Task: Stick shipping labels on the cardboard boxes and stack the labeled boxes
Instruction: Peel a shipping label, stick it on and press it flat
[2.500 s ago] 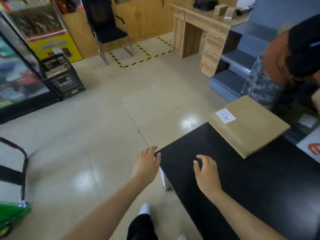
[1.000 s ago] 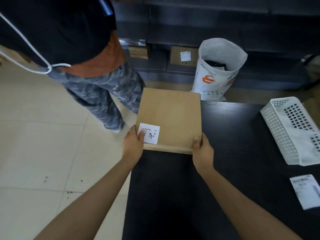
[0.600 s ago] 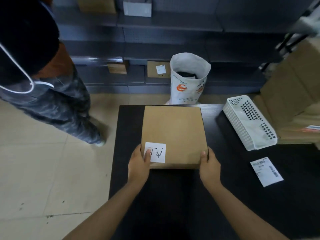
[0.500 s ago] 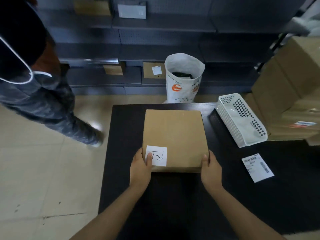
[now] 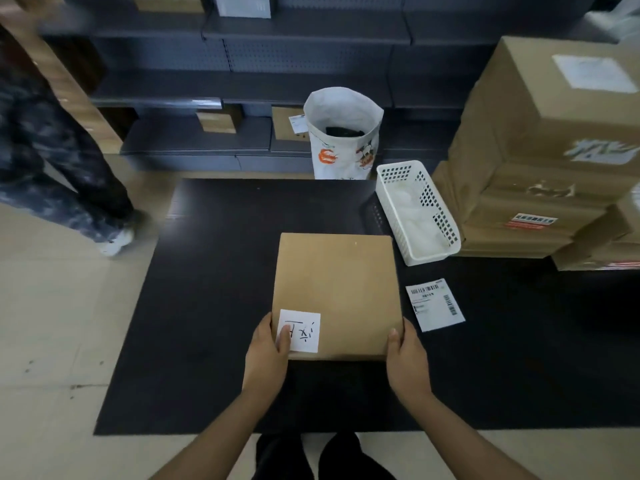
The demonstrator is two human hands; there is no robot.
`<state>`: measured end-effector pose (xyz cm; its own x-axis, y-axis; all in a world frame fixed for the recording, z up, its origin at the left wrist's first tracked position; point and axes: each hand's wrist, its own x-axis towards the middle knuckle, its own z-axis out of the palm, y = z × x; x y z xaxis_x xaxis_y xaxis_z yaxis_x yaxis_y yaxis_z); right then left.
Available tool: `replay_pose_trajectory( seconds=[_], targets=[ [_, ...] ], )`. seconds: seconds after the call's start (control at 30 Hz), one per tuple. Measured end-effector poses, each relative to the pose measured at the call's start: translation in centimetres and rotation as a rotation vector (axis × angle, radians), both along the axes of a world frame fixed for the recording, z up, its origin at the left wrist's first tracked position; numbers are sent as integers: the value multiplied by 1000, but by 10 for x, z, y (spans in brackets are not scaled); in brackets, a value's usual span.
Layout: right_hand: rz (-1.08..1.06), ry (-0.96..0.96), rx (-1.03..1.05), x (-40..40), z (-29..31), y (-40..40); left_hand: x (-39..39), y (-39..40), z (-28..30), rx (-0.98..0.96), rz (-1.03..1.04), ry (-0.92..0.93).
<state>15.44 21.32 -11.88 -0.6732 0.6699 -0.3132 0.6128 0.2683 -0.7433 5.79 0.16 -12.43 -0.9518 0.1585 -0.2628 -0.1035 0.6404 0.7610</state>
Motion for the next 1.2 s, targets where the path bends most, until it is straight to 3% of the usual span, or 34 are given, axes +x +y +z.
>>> replay_pose_trajectory(
  seconds=[0.13,0.3,0.5,0.7,0.93,1.2],
  targets=[
    [60,-42,34,4,1,8,3,-2,3,-144,-39,39],
    [178,-66,239,-7,16,13,-13,6,18,-414,-231,276],
    [251,-38,310,-31,26,15,-32,25,30,-471,-432,417],
    [221,-30,292,-30,25,22,-42,40,31,-464,-562,434],
    [92,-15,254,-21,13,53,-39,70,28,-485,-606,489],
    [38,-153,261,-11,-9,124,-31,138,35,-480,-627,465]
  ],
)
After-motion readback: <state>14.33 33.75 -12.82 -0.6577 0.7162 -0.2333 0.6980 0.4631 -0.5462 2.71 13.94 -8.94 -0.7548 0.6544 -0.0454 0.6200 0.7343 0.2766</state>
